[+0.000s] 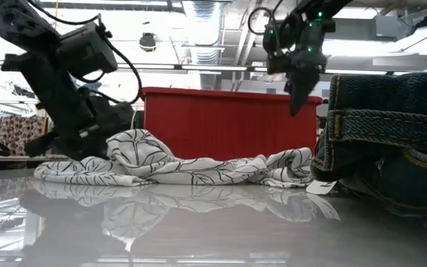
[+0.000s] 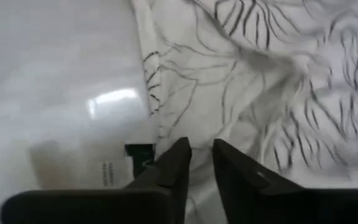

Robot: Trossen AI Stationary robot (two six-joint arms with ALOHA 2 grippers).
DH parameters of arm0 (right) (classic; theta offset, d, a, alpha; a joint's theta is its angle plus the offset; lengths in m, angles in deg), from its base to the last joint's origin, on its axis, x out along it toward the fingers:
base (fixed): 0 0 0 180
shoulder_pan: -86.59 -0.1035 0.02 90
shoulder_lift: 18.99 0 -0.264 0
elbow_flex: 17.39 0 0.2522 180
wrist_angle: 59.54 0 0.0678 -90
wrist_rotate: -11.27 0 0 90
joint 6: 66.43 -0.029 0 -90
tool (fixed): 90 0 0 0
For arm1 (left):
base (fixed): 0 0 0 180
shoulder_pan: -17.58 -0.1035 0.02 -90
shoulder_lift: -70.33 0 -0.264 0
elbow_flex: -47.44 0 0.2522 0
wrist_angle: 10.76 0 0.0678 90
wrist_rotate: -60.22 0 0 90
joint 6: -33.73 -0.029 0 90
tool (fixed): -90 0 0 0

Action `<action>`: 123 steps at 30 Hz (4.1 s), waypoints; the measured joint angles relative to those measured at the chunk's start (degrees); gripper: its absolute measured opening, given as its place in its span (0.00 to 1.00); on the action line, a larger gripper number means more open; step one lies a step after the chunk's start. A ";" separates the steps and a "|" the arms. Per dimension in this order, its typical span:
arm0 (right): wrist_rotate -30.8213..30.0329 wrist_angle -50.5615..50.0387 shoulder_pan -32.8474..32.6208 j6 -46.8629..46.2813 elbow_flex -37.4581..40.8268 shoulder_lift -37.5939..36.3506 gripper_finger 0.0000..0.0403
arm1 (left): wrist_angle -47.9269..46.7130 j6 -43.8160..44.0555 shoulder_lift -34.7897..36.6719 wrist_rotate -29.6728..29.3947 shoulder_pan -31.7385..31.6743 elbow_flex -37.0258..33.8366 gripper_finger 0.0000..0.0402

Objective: Fold Laundry from Bin
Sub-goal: Fold the white from the red laundry bin

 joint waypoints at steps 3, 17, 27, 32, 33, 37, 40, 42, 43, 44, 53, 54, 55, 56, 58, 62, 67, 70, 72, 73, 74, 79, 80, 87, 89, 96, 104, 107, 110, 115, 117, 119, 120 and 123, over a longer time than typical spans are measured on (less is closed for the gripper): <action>0.07 1.24 -0.03 0.48 1.66 0.00 0.42 | -0.84 -4.62 5.91 -0.55 -1.38 3.25 0.06; 1.40 3.35 -0.07 0.63 1.99 -0.04 0.42 | 3.46 -25.65 6.62 -5.29 -11.84 8.80 0.00; 1.49 2.57 -0.07 -4.11 1.99 -0.04 0.42 | 13.88 -42.48 -11.81 4.23 -24.82 10.33 0.00; 1.49 2.56 -0.07 -5.30 1.99 -0.04 0.42 | 9.32 -42.89 -14.63 3.87 -26.80 11.13 0.00; 1.51 2.51 -0.07 -5.62 1.99 -0.04 0.42 | 7.40 -42.34 -14.61 3.87 -27.18 11.26 0.00; 1.46 2.90 -0.07 -6.97 1.99 -0.04 0.42 | -4.22 -37.89 -12.33 1.70 -27.44 11.37 0.00; 1.42 5.03 -0.07 -8.86 1.99 -0.04 0.42 | -13.97 -34.26 -9.33 -0.85 -27.44 11.16 0.00; 0.37 7.40 -0.07 -11.31 1.99 -0.04 0.42 | -18.06 -33.44 -6.96 -1.83 -27.44 11.04 0.00; -1.28 8.71 -0.07 -13.21 1.99 -0.04 0.42 | -19.56 -33.37 -5.59 -2.39 -27.44 10.81 0.00; -2.88 9.89 -0.07 -14.87 1.97 -0.04 0.42 | -19.98 -33.40 -4.43 -2.81 -27.44 10.80 0.00; -6.24 14.74 -0.09 -25.15 5.57 -0.09 0.41 | -14.14 -31.66 6.69 1.54 -25.34 10.96 0.00; -7.07 15.84 -0.11 -25.44 6.79 -0.07 0.39 | -10.70 -32.18 8.11 2.37 -24.44 10.97 0.00; -7.29 17.01 -0.10 -26.06 7.98 -0.07 0.35 | -7.60 -32.79 9.18 2.79 -23.49 11.05 0.00; -7.35 18.03 -0.09 -26.79 9.06 -0.07 0.31 | -5.19 -33.35 9.64 2.76 -22.61 11.12 0.00; -7.22 20.76 -0.01 -28.23 11.21 -0.07 0.19 | -3.21 -34.29 9.24 2.87 -21.45 11.17 0.00; -6.82 27.39 0.63 -30.72 14.22 -0.04 0.04 | -3.25 -34.60 5.05 4.33 -20.13 11.04 0.00; -6.28 29.89 1.11 -34.55 16.92 0.09 0.04 | -0.17 -34.53 -1.85 7.59 -18.24 11.04 0.00; -5.51 32.52 0.15 -36.02 17.31 0.94 0.03 | 2.64 -34.52 -6.09 8.65 -17.11 11.04 0.00; -4.69 34.43 -0.51 -36.95 17.33 2.43 0.03 | 4.35 -34.40 -8.89 10.10 -16.56 11.04 0.00; -4.29 35.98 -0.91 -37.36 17.33 3.29 0.03 | 4.86 -34.37 -10.03 10.90 -16.27 11.04 0.00; -4.08 36.72 -1.30 -37.55 17.33 4.17 0.03 | 5.19 -34.24 -11.15 11.82 -15.94 11.04 0.00; -3.95 39.76 -3.04 -38.10 17.37 8.10 0.03 | 7.67 -32.38 -14.22 13.81 -14.91 11.20 0.00; -3.40 40.48 -3.33 -38.32 17.37 8.64 0.03 | 7.88 -32.25 -14.33 13.77 -14.82 11.23 0.00; -0.07 40.81 -5.67 -38.53 14.74 13.14 0.03 | 7.30 -32.89 -14.08 13.87 -14.79 11.17 0.00; -0.86 39.94 -5.93 -38.02 14.18 13.42 0.03 | 7.00 -32.89 -14.08 13.89 -14.79 11.17 0.00; -2.81 36.59 -5.04 -33.52 10.99 4.31 0.03 | 3.17 -33.79 -13.94 13.65 -14.70 11.30 0.00; -0.13 32.00 3.28 -27.69 11.23 6.63 0.11 | 2.45 -34.42 -13.99 13.02 -14.24 11.20 0.00; 1.19 31.81 4.59 -27.91 10.97 8.92 0.25 | 2.53 -34.44 -13.99 13.11 -14.20 11.17 0.00; 2.79 31.60 5.71 -29.29 11.01 10.95 0.38 | 2.57 -34.43 -14.01 13.53 -14.17 11.15 0.00; 1.21 31.98 5.52 -30.02 10.97 13.33 0.51 | 2.80 -34.42 -14.03 13.63 -14.15 11.11 0.00; 1.57 32.21 5.20 -30.58 10.99 14.65 0.52 | 3.14 -34.42 -14.07 13.75 -14.15 11.09 0.00; 2.64 32.42 4.67 -30.87 10.93 15.64 0.52 | 3.49 -34.44 -14.10 13.89 -14.15 11.09 0.00; 2.92 32.48 4.51 -30.86 10.88 15.97 0.51 | 3.63 -34.44 -14.10 13.88 -14.15 11.09 0.00; 2.09 32.33 3.68 -30.88 10.75 16.48 0.46 | 4.07 -34.44 -14.10 13.79 -14.15 11.06 0.00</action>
